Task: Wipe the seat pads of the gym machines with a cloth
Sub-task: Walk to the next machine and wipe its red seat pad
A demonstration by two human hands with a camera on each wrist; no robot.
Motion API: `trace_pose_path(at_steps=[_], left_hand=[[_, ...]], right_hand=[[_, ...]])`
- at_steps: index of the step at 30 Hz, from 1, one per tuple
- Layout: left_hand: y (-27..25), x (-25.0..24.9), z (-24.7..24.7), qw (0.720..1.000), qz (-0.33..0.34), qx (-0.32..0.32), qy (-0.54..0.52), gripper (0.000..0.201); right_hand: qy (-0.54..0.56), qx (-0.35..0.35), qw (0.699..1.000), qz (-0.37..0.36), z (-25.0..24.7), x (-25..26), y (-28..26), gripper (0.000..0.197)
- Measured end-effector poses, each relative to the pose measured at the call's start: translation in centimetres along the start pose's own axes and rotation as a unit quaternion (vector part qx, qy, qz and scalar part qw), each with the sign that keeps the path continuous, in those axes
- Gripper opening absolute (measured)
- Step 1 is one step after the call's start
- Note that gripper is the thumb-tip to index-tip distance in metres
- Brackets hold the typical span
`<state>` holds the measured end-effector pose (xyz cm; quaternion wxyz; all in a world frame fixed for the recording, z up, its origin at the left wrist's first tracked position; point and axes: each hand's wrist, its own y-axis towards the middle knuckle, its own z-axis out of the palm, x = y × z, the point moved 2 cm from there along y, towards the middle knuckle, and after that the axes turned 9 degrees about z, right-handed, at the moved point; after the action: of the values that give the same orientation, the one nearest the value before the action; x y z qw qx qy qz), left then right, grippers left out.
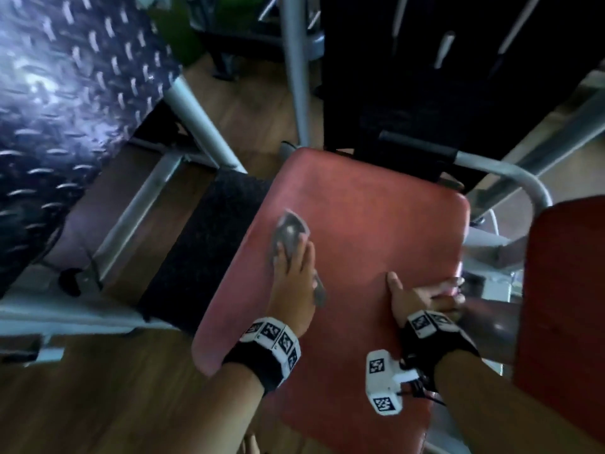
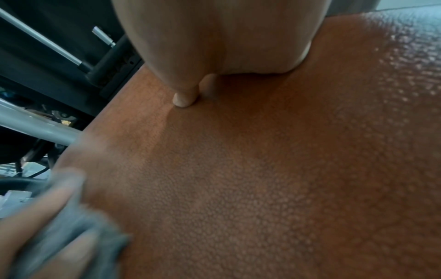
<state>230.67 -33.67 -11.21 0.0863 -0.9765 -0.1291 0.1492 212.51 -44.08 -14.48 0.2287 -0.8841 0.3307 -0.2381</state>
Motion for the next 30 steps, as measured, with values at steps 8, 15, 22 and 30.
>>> trace_pose_path(at_steps=[8, 15, 22, 30], left_hand=[[0.6, 0.7, -1.1, 0.949, 0.279, 0.087, 0.117, 0.07], [2.3, 8.6, -3.2, 0.985, 0.134, 0.027, 0.102, 0.061], [5.0, 7.9, -2.8, 0.996, 0.081, -0.008, 0.041, 0.066], [-0.5, -2.2, -0.1, 0.965, 0.236, 0.113, -0.015, 0.068]], right_hand=[[-0.004, -0.031, 0.999, 0.008, -0.1, 0.4, -0.8, 0.122], [-0.025, -0.056, 0.998, 0.011, -0.1, 0.5, -1.0, 0.12], [-0.031, -0.055, 0.998, 0.016, -0.4, 0.6, -1.0, 0.12], [0.025, -0.006, 0.998, -0.049, -1.5, -1.1, -0.8, 0.109]])
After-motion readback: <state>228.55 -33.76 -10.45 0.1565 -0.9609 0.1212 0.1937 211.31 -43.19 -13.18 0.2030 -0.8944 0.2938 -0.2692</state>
